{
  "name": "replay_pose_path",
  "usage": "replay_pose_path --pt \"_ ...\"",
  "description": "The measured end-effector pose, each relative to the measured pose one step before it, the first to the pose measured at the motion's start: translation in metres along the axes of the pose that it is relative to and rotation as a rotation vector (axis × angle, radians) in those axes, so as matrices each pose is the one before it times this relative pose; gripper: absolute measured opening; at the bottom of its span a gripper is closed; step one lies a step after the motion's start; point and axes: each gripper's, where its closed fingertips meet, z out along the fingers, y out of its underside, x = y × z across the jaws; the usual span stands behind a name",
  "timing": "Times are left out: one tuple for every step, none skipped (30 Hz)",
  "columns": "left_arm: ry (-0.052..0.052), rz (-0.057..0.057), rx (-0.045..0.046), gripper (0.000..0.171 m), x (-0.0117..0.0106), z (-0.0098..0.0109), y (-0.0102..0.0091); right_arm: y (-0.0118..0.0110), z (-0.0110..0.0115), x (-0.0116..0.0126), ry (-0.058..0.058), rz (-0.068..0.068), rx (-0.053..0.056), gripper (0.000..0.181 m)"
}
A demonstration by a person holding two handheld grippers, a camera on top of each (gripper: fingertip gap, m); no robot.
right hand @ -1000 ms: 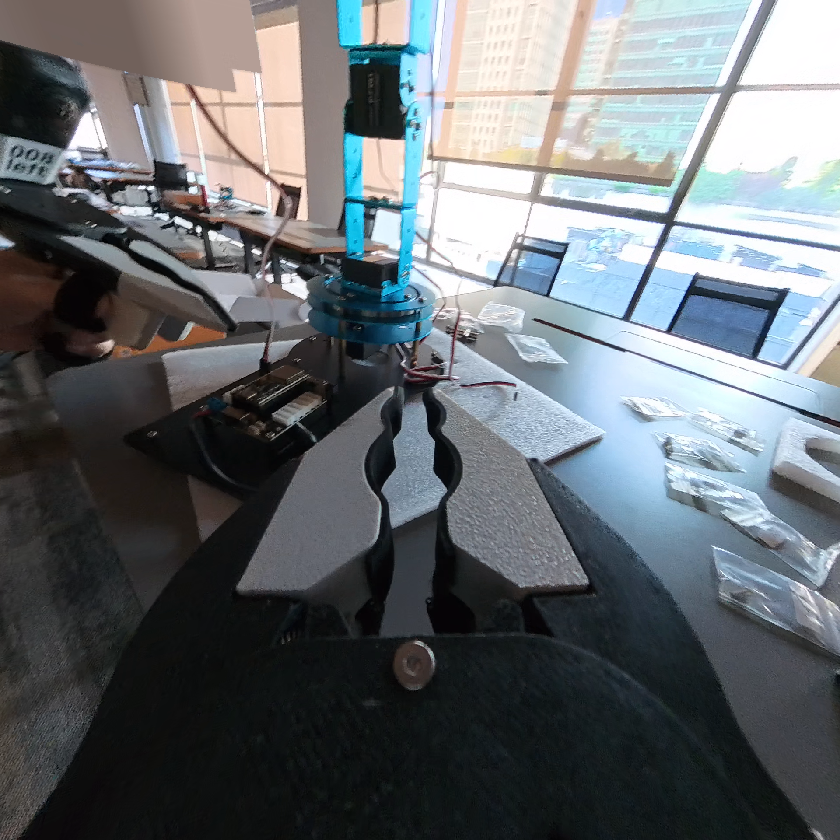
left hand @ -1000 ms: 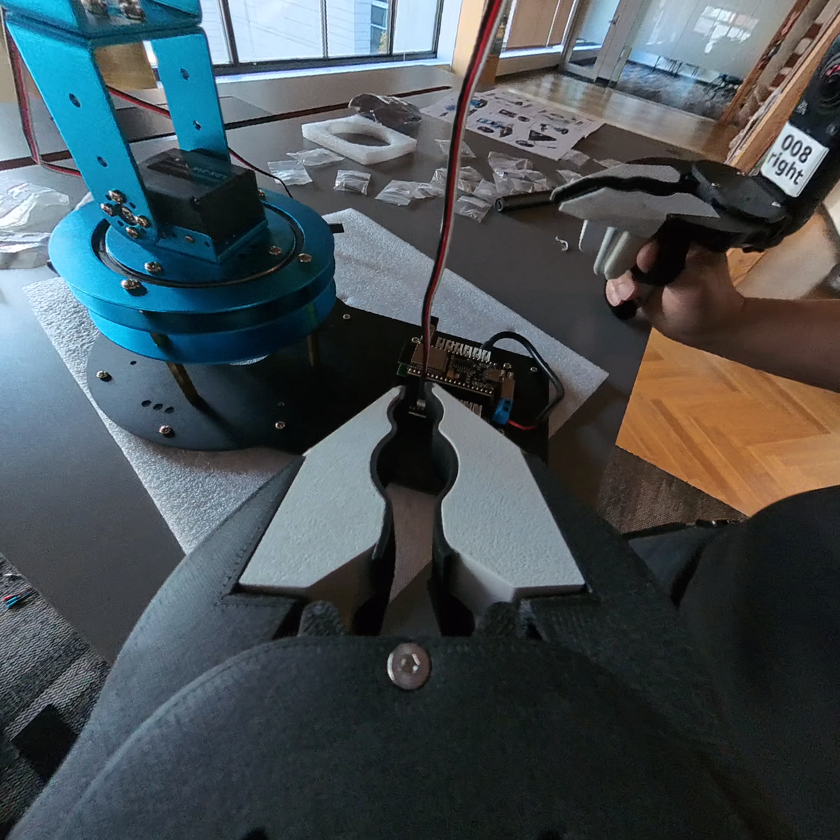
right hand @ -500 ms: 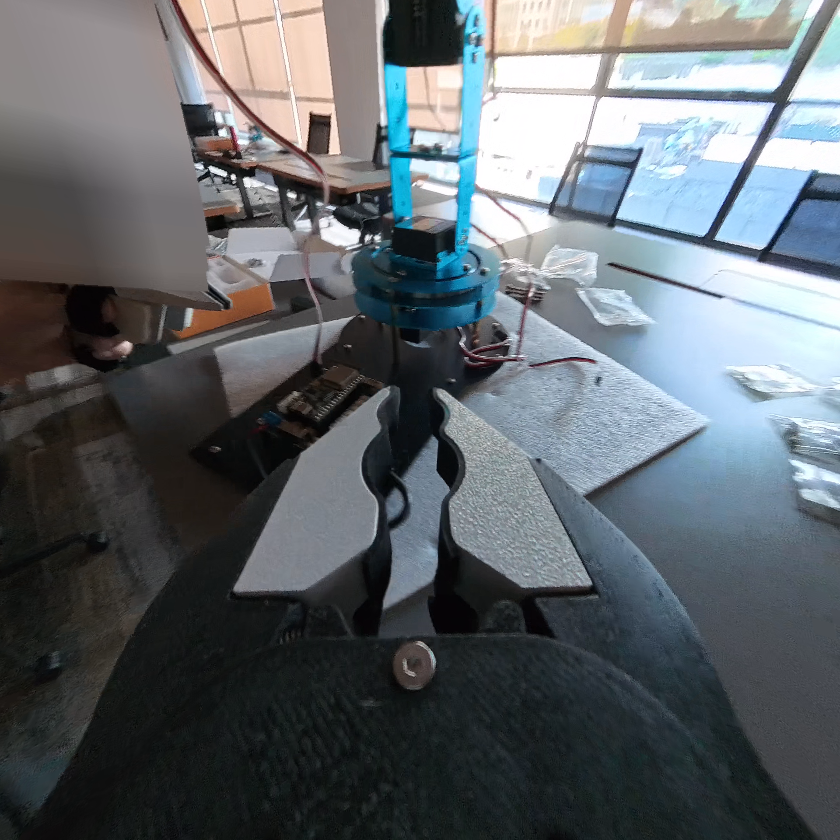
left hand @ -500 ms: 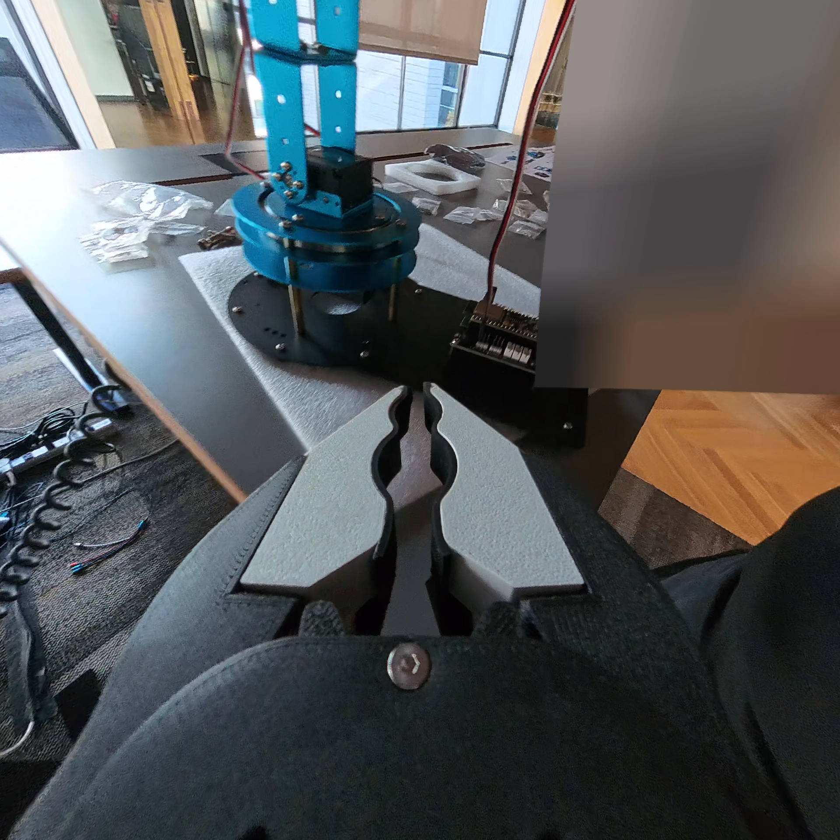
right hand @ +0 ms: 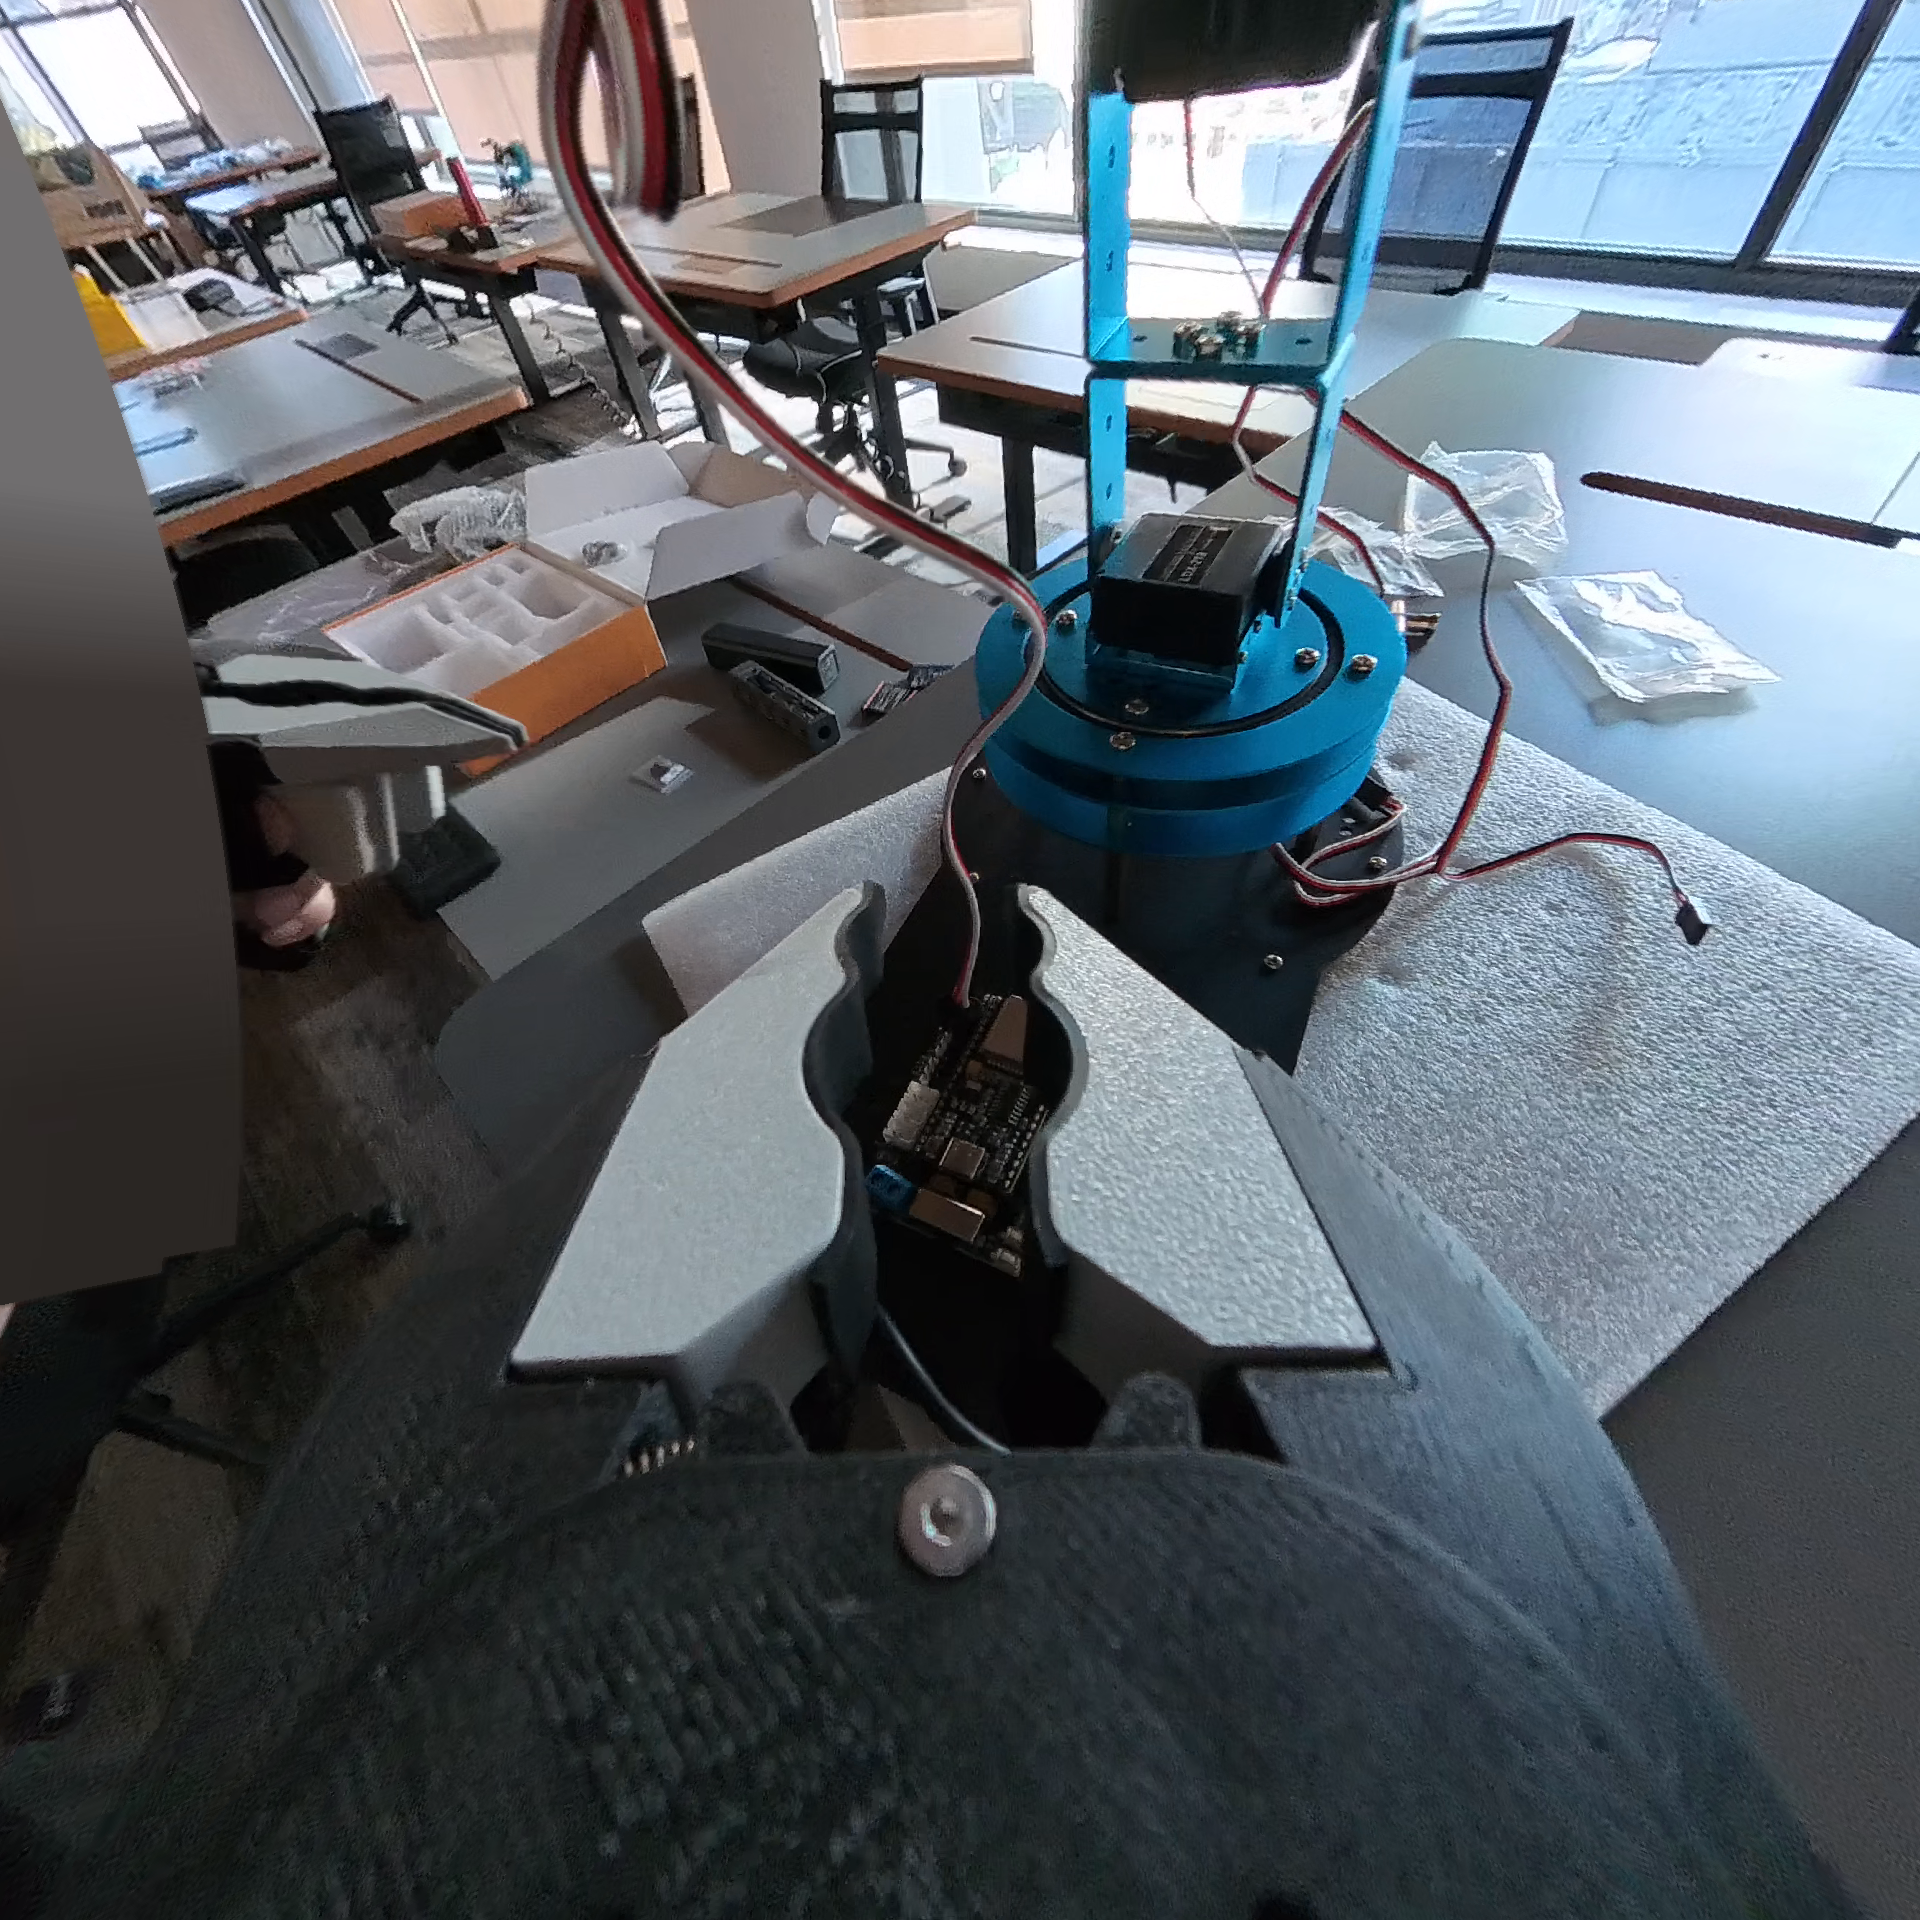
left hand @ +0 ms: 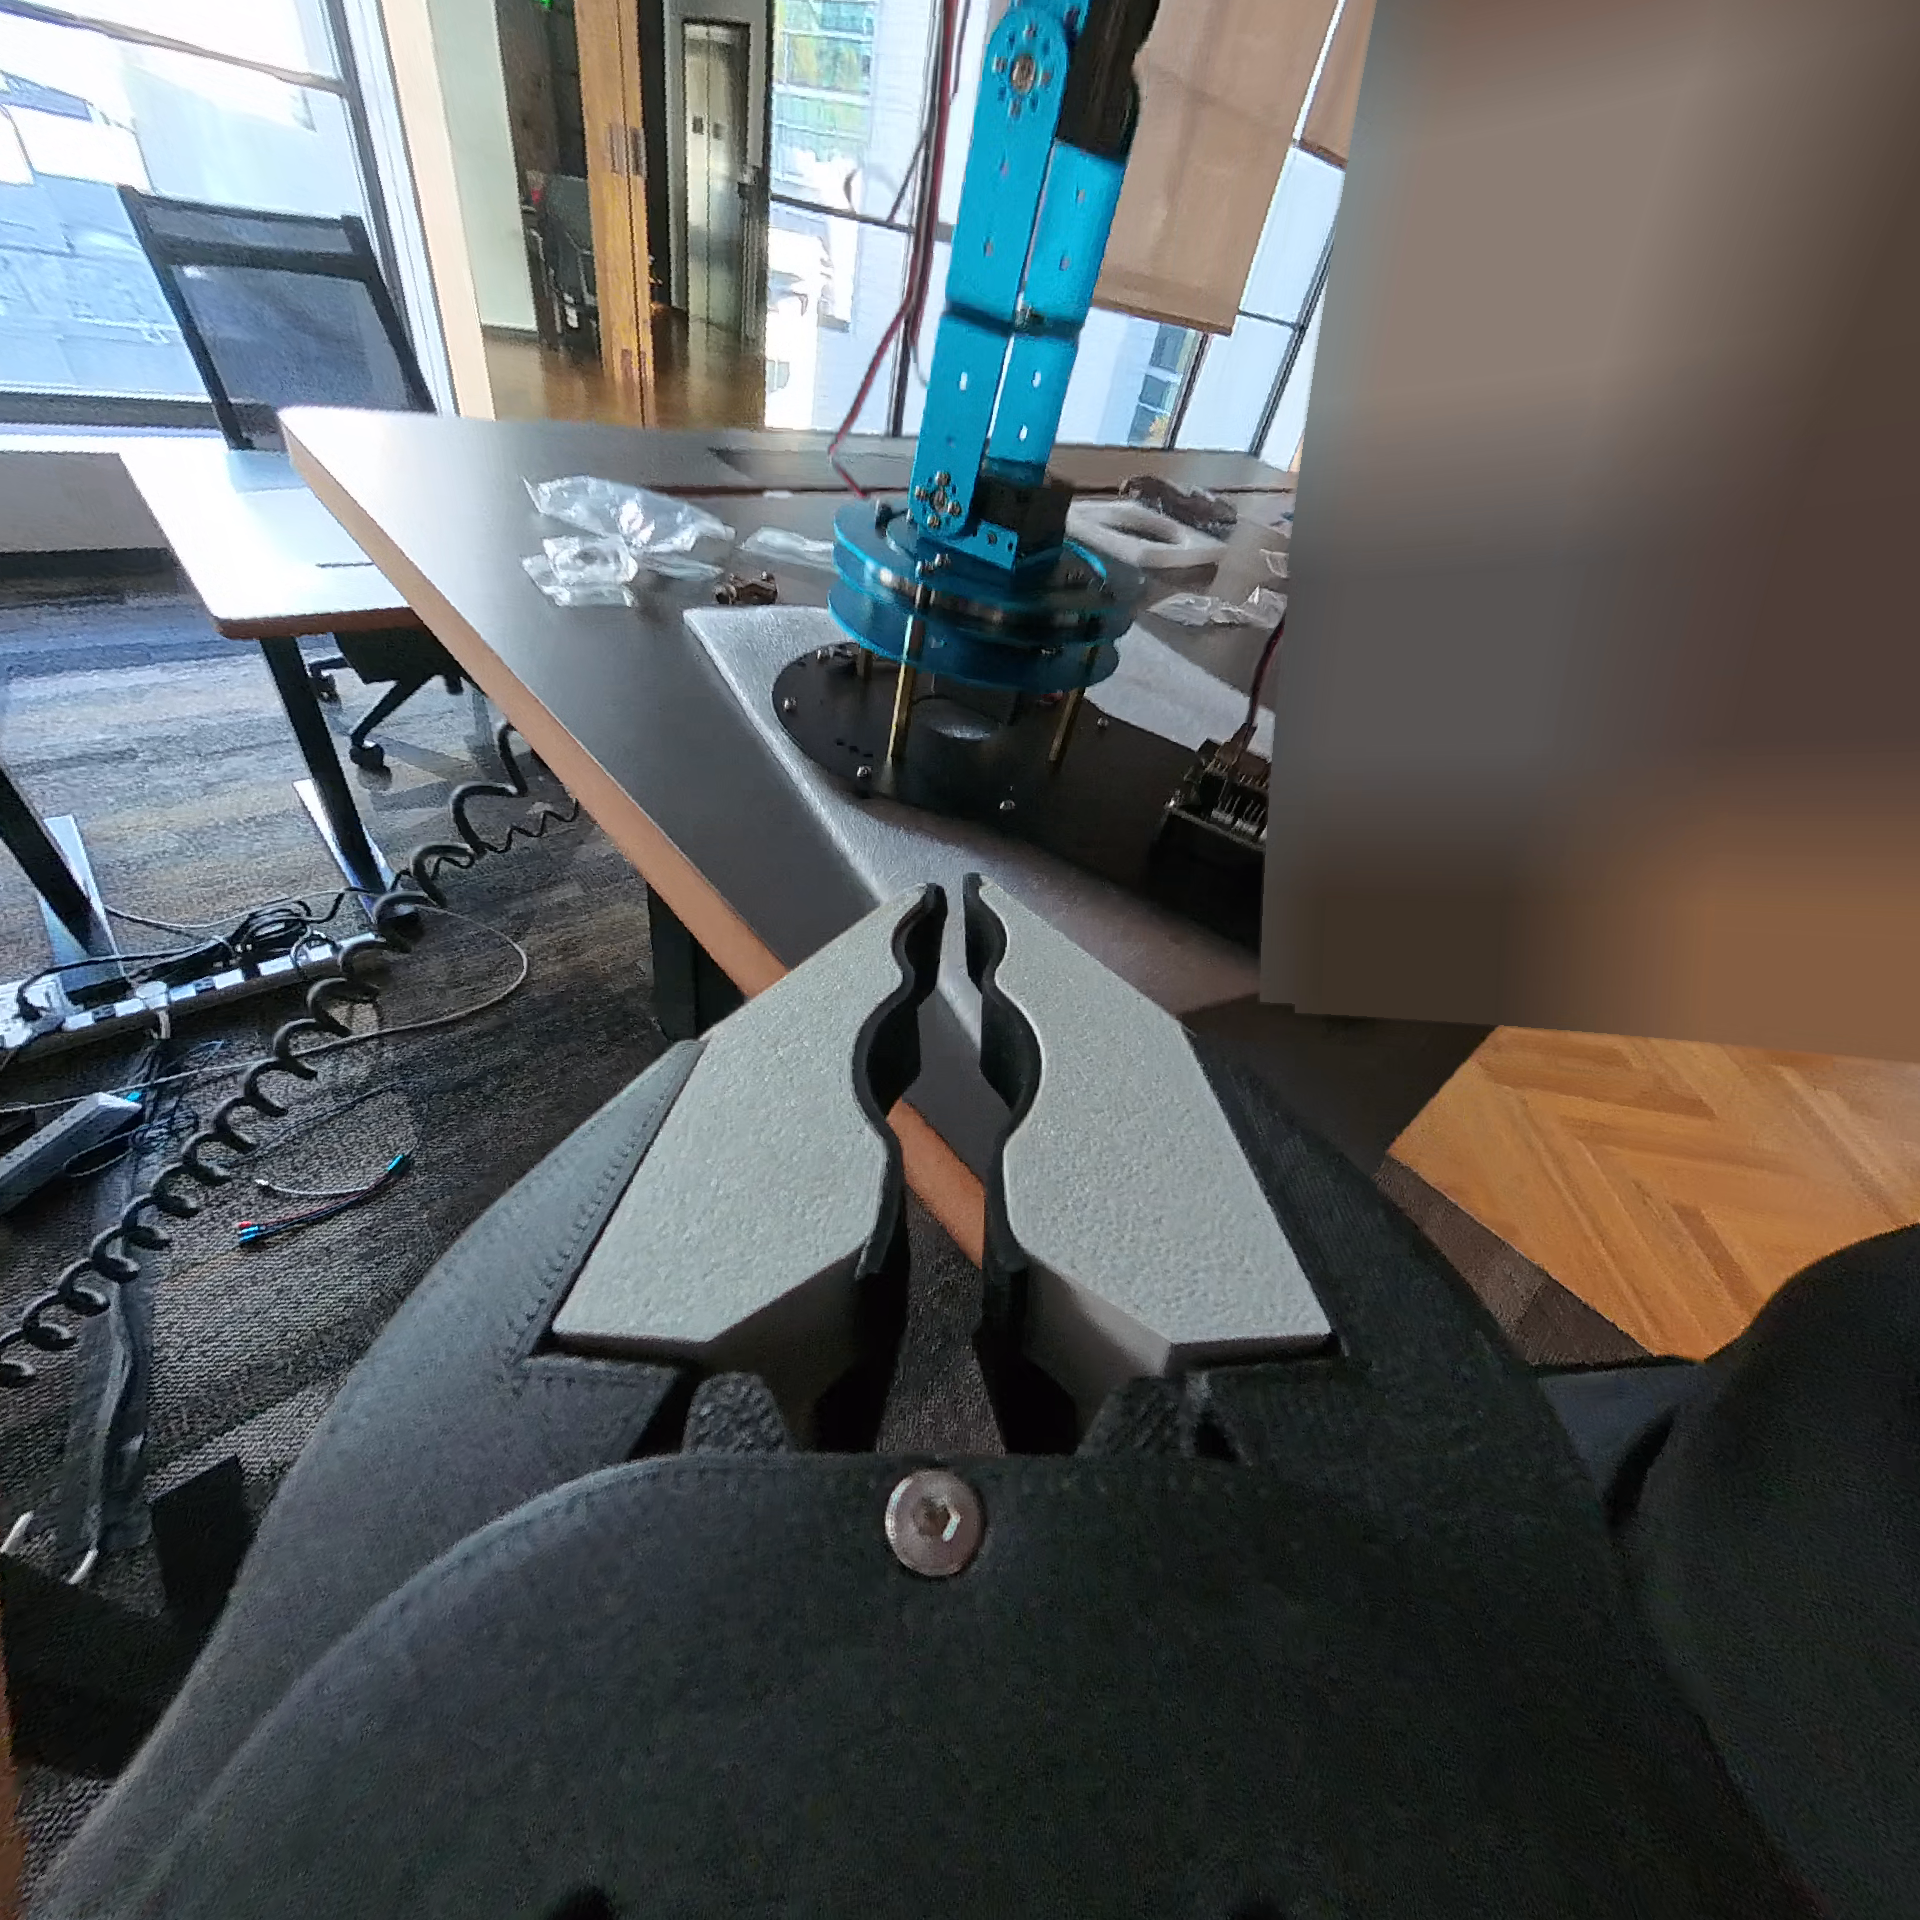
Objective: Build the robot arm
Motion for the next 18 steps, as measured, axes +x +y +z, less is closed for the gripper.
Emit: replay_pose_path --pt "0.0011 0.0005 0.01026 0.002 0.00361 -0.00403 -0.00662 -0.00084 -0.00365 -0.00087 0.0006 0.0138 0.0115 0.023" --pt "0.0043 0.0015 0.00819 0.002 0.00504 -0.00334 -0.00711 -0.00105 -0.00489 -0.00152 -0.0046 0.0127 0.0090 0.022" --pt "0.0003 0.0052 0.00735 0.003 0.00515 -0.00247 -0.00718 -0.00114 -0.00606 -0.00056 0.0007 -0.0002 0.0099 0.022" --pt "-0.0016 0.0124 0.00710 0.003 0.00541 -0.00149 -0.00692 -0.00091 -0.00672 0.00058 0.0077 -0.0137 0.0100 0.020" --pt "0.0049 0.0193 0.00554 0.003 0.00604 -0.00003 -0.00600 0.00031 -0.00697 0.00096 0.0073 -0.0171 0.0064 0.019" --pt "0.0146 0.0155 -0.00151 0.003 0.00639 0.00119 -0.00428 0.00149 -0.00697 0.00081 0.0046 -0.0066 0.0023 0.017" --pt "0.0247 0.0039 -0.01365 0.004 0.00664 0.00199 -0.00200 0.00140 -0.00725 0.00044 0.0033 0.0062 0.0073 0.017" --pt "0.0342 0.0017 -0.01851 0.004 0.00657 0.00235 -0.00097 0.00190 -0.00702 -0.00065 0.0000 0.0125 0.0074 0.017" --pt "0.0328 0.0057 -0.01378 0.003 0.00504 0.00253 -0.00139 0.00374 -0.00567 -0.00058 0.0044 0.0126 -0.0048 0.017" --pt "0.0234 0.0059 -0.00766 0.003 0.00168 0.00311 -0.00248 0.00531 -0.00412 -0.00005 0.0108 0.0111 -0.0172 0.018" --pt "0.0254 0.0042 -0.00665 0.003 -0.00018 0.00404 -0.00298 0.00287 -0.00356 -0.00001 0.0165 0.0206 -0.0033 0.018" --pt "0.0379 0.0018 -0.01280 0.003 -0.00062 0.00501 -0.00249 0.00048 -0.00281 -0.00158 0.0103 0.0316 0.0052 0.018" --pt "0.0440 0.0046 -0.01825 0.003 -0.00173 0.00545 -0.00188 0.00031 -0.00117 -0.00278 0.0076 0.0310 -0.0016 0.018" --pt "0.0408 0.0146 -0.01447 0.004 -0.00363 0.00540 -0.00224 -0.00151 0.00064 -0.00232 0.0171 0.0239 0.0068 0.018" --pt "0.0384 0.0234 -0.00649 0.004 -0.00501 0.00506 -0.00231 -0.00226 0.00273 -0.00104 0.0329 0.0080 0.0121 0.018" --pt "0.0412 0.0270 -0.00368 0.004 -0.00558 0.00478 -0.00142 -0.00130 0.00515 -0.00089 0.0393 -0.0055 0.0034 0.019" --pt "0.0423 0.0281 -0.00480 0.004 -0.00627 0.00431 0.00035 -0.00149 0.00654 -0.00154 0.0397 -0.0069 0.0051 0.019" --pt "0.0429 0.0256 -0.00458 0.004 -0.00719 0.00381 0.00195 -0.00126 0.00727 -0.00253 0.0383 -0.0007 0.0088 0.018"
